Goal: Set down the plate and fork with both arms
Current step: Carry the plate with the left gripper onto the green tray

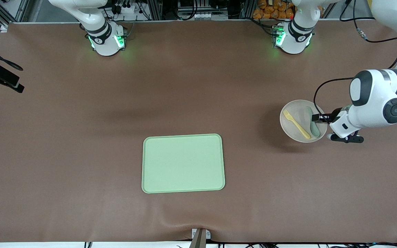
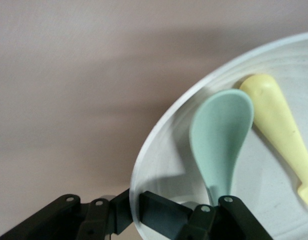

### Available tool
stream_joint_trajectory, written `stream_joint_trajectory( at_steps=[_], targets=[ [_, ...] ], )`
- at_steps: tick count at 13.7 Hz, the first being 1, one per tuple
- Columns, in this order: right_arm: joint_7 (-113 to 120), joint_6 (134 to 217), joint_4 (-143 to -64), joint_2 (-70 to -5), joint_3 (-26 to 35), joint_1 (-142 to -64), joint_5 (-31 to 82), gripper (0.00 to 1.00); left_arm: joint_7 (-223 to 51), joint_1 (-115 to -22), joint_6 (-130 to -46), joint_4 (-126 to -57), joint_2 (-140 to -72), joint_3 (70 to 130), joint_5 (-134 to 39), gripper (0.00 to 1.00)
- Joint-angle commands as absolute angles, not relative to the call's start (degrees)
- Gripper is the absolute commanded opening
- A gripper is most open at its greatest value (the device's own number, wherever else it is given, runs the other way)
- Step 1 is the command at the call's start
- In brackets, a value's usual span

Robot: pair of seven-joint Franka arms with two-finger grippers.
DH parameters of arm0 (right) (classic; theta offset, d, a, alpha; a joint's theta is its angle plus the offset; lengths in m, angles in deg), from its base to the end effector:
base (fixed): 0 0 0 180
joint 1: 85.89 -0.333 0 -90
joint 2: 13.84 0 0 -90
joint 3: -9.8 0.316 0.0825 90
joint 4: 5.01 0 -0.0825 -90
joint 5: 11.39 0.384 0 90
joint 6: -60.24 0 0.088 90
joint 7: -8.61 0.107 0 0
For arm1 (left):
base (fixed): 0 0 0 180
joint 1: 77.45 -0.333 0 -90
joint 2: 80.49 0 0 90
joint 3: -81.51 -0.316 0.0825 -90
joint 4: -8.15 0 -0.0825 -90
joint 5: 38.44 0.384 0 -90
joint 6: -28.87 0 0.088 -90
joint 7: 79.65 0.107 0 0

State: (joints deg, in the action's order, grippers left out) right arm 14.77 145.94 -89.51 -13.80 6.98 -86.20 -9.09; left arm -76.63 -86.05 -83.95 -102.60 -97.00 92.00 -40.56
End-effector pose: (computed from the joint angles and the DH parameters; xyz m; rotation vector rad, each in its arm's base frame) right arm 0.5465 -0.0194 0.6633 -3.0923 0.2291 -0.0316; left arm 0.5828 -0.0178 0.3230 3.0299 -0.1002 -0.3761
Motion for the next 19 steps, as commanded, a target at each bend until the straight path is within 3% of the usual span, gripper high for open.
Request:
stream_joint_trajectory(
  at_steps=[1, 9, 14, 19],
  targets=[
    [14.59, 145.67, -89.65, -13.05, 5.75, -87.04, -8.05, 1.0, -86.19, -81.43, -81.26, -93.75, -102.36, 94.95, -42.22, 0.0],
    [14.59, 145.76, -89.65, -13.23, 5.75, -87.12, -8.05, 1.0, -110.84, -61.29, -82.48, -70.36, -123.8, 94.51, -41.87, 0.0],
    [14.5, 146.11, -89.56, -13.23, 5.75, -87.39, -8.13, 1.0, -111.98, -56.27, -97.83, -68.58, -129.44, 94.34, -41.96, 0.0],
    [14.5, 145.93, -89.56, -13.31, 5.75, -87.12, -8.13, 1.0, -114.1, -52.67, -103.75, -65.34, -133.66, 94.16, -41.87, 0.0]
  ],
)
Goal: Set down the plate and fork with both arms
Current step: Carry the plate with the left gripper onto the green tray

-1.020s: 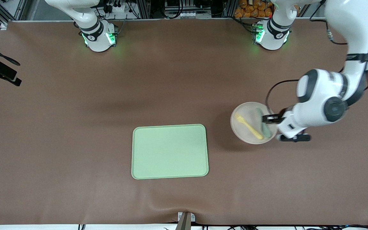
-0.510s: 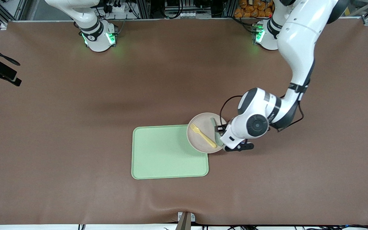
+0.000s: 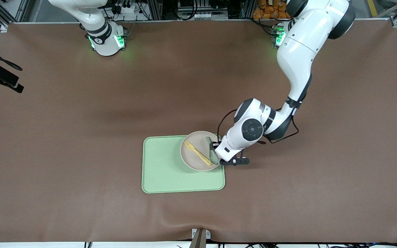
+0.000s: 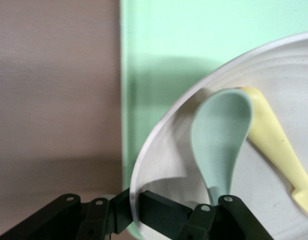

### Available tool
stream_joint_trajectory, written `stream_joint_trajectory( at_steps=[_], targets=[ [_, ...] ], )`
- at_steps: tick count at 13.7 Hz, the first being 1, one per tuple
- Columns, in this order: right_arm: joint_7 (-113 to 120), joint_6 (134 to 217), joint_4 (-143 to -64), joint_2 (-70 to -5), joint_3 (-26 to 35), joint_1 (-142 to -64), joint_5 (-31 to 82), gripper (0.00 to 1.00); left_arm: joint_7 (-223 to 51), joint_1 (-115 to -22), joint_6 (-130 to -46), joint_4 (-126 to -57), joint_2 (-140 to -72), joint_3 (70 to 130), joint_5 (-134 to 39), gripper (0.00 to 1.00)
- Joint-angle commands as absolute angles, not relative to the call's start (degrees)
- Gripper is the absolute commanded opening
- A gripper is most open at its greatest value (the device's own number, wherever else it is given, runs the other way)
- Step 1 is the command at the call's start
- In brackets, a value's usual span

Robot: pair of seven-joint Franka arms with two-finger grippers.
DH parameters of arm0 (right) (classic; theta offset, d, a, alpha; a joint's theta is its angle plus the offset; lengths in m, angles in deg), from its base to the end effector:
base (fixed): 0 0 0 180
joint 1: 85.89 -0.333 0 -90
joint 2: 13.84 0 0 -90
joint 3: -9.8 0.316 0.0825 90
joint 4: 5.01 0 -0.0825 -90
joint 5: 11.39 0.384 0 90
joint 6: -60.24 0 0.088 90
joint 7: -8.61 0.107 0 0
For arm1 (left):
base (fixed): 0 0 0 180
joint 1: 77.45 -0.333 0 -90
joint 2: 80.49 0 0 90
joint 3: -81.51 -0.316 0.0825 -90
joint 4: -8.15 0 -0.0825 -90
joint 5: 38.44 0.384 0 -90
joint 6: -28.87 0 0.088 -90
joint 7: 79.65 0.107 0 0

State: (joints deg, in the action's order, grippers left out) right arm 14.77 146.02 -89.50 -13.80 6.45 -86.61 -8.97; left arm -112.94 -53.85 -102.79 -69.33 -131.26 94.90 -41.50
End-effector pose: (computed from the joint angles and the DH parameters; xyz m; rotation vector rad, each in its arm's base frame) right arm 0.5466 -0.0203 0.6635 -3.0899 0.2319 -0.0339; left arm 0.6183 -0.4174 0.2068 2.9149 0.0881 -0.0893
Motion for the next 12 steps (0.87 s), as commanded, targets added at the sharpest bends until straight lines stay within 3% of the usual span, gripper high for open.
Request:
stream_joint_trajectory(
  at_steps=[1, 4, 10, 11, 12],
  targets=[
    [14.5, 145.93, -89.56, -13.31, 5.75, -87.12, -8.13, 1.0, -114.1, -52.31, -105.15, -65.24, -134.19, 93.64, -41.87, 0.0],
    [14.5, 145.76, -89.65, -13.4, 5.75, -87.12, -8.13, 1.0, -115.15, -48.63, -107.97, -65.33, -134.98, 89.87, -41.96, 0.0],
    [14.5, 145.84, -89.65, -13.49, 5.75, -87.04, -8.13, 1.0, -117.61, -47.12, -113.24, -65.33, -136.56, 89.42, -42.04, 0.03],
    [14.5, 145.76, -89.65, -13.49, 5.75, -87.04, -8.13, 1.0, -119.62, -47.21, -115.6, -65.33, -136.57, 89.59, -42.39, 0.44],
    [14.5, 145.93, -89.74, -13.58, 5.75, -86.95, -8.13, 1.0, -122.68, -46.86, -118.41, -65.42, -136.83, 89.42, -42.57, 0.99]
  ],
)
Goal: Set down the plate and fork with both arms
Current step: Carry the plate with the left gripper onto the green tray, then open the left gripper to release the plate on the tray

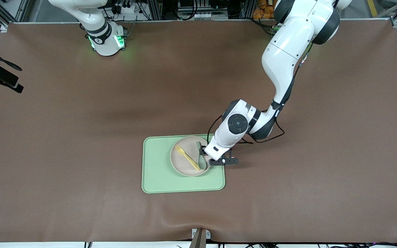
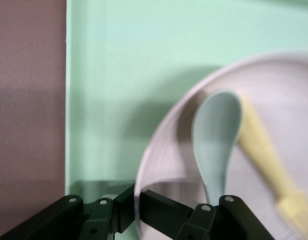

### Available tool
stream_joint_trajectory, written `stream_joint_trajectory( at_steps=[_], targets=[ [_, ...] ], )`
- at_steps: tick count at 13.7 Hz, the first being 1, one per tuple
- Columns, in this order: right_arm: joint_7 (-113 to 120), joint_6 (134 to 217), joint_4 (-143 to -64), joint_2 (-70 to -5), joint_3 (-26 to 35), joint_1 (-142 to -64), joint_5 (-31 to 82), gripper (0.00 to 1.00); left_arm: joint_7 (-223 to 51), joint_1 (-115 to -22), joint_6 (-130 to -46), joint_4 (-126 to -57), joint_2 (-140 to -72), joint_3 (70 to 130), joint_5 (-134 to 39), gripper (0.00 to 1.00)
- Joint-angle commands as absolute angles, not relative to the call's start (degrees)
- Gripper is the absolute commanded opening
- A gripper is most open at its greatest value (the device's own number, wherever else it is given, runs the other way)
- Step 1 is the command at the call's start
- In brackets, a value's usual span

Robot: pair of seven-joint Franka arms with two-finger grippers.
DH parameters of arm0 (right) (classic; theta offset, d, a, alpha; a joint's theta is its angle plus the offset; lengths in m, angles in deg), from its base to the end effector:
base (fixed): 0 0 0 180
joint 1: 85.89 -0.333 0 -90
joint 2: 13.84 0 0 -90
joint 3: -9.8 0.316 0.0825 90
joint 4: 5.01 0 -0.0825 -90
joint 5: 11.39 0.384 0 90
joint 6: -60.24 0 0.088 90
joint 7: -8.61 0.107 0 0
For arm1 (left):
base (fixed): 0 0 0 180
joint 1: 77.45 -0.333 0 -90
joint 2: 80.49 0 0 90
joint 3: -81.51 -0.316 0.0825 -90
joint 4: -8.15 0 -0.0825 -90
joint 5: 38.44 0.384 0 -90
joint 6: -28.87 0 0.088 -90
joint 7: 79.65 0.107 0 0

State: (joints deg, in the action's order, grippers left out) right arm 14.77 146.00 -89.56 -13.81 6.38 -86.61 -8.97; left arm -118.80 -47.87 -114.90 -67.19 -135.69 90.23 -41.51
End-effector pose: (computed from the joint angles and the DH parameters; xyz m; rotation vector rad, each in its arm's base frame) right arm 0.5466 -0.0210 0.6629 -3.0898 0.2338 -0.0315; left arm 0.6175 -0.4485 0.1800 2.8634 0.1922 0.1306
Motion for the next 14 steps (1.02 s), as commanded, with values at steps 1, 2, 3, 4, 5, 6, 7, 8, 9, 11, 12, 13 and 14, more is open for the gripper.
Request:
stream_joint_trajectory(
  at_steps=[1, 2, 3, 4, 5, 6, 7, 8, 9, 11, 12, 13, 14],
  targets=[
    [14.5, 145.76, -89.65, -14.27, 5.75, -87.04, -8.13, 1.0, -123.5, -46.08, -120.7, -65.51, -137.0, 89.33, -42.4, 1.0],
    [14.5, 145.76, -89.65, -14.28, 5.75, -87.12, -8.13, 1.0, -123.59, -46.24, -120.81, -65.51, -136.66, 89.33, -42.4, 1.0],
    [14.5, 145.76, -89.65, -14.28, 5.75, -87.21, -8.13, 1.0, -123.51, -46.42, -120.81, -65.59, -136.13, 89.33, -42.4, 1.0],
    [14.59, 145.67, -89.56, -14.28, 5.75, -87.21, -8.13, 1.0, -123.33, -46.51, -120.81, -65.68, -135.26, 89.33, -42.13, 1.0],
    [14.5, 145.49, -89.56, -14.28, 5.75, -87.39, -8.13, 1.0, -123.24, -46.68, -120.64, -65.86, -133.94, 89.33, -42.13, 1.0],
    [14.32, 145.58, -89.56, -14.28, 5.75, -87.47, -8.22, 1.0, -123.16, -47.21, -119.94, -66.03, -132.8, 89.33, -41.87, 1.0],
    [14.24, 146.1, -89.56, -14.89, 5.84, -87.56, -8.4, 1.0, -123.15, -47.73, -117.76, -66.12, -131.65, 89.33, -41.78, 1.0],
    [13.97, 146.37, -89.47, -17.16, 5.84, -87.65, -8.22, 1.0, -122.89, -48.7, -114.69, -66.21, -129.9, 89.33, -41.35, 1.0],
    [13.71, 146.2, -89.21, -18.92, 5.93, -87.56, -8.31, 1.0, -122.46, -49.66, -111.0, -66.21, -127.97, 89.33, -41.08, 1.0],
    [13.71, 146.37, -89.21, -19.29, 5.93, -87.83, -8.14, 1.0, -121.32, -51.6, -104.05, -66.3, -123.67, 89.33, -40.9, 1.0],
    [13.71, 146.37, -89.21, -19.55, 5.93, -88.0, -8.13, 1.0, -120.61, -52.56, -101.24, -66.3, -121.64, 89.33, -40.99, 1.0],
    [13.71, 146.37, -89.21, -19.9, 5.93, -88.26, -8.22, 1.0, -119.91, -53.88, -98.08, -66.38, -119.54, 89.33, -40.99, 1.0],
    [13.79, 146.37, -89.21, -21.12, 5.93, -88.44, -8.14, 1.0, -118.42, -55.37, -94.74, -66.39, -117.69, 89.33, -40.99, 1.0]
  ],
)
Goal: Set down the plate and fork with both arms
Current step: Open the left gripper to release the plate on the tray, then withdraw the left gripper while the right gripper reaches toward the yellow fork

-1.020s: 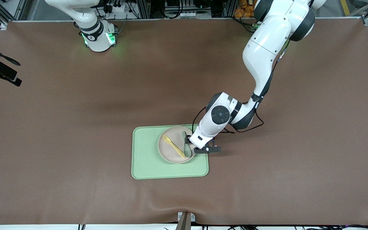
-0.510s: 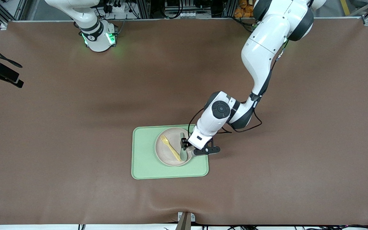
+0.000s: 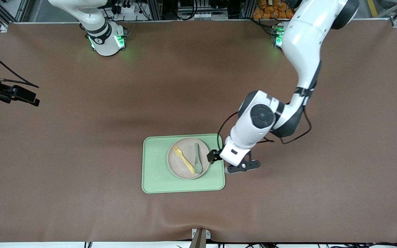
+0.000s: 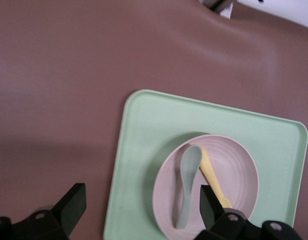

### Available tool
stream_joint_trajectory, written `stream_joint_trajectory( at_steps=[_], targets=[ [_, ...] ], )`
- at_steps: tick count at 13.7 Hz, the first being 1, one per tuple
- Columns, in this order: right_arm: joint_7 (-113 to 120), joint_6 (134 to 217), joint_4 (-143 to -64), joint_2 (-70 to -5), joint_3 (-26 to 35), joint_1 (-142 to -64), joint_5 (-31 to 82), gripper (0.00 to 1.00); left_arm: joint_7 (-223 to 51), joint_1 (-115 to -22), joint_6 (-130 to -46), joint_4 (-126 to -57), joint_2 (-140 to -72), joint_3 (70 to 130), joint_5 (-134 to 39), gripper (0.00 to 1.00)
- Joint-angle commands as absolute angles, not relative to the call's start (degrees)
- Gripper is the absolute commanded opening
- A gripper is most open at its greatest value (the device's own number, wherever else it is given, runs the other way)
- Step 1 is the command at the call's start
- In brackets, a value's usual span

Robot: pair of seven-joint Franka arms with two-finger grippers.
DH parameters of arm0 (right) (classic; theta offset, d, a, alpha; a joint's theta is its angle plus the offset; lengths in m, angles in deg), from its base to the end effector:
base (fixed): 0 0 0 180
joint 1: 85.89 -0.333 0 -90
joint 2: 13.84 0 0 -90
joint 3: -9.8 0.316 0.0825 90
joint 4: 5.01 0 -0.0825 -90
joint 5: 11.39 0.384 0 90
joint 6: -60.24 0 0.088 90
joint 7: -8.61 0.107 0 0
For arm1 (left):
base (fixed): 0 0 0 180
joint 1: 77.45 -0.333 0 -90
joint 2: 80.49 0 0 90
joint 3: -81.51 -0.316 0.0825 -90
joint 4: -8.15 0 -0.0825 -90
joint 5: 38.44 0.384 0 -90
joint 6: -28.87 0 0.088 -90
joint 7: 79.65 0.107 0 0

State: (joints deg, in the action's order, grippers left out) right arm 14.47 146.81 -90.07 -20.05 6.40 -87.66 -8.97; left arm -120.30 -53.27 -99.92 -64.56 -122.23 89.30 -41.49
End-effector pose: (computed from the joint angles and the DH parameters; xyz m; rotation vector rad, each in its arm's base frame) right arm 0.5808 -0.0099 0.5985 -3.0996 0.2015 0.1291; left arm 0.6646 -0.3836 0.3518 2.8605 0.3237 0.1862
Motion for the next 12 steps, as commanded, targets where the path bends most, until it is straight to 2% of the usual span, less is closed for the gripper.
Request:
stream_joint_trajectory(
  at_steps=[1, 7, 12],
  targets=[
    [13.8, 146.46, -89.21, -21.75, 6.02, -88.7, -8.13, 1.0, -116.32, -56.78, -91.4, -66.39, -116.02, 89.33, -40.99, 1.0],
    [14.06, 157.26, -87.82, -28.06, 6.37, -95.72, -5.76, 1.0, -105.15, -64.16, -75.4, -67.35, -109.15, 89.42, -40.99, 1.0],
    [15.02, 161.48, -79.29, -39.92, 6.46, -102.31, -5.85, 1.0, -97.94, -69.44, -67.65, -71.74, -101.25, 89.42, -38.19, 1.0]
  ],
)
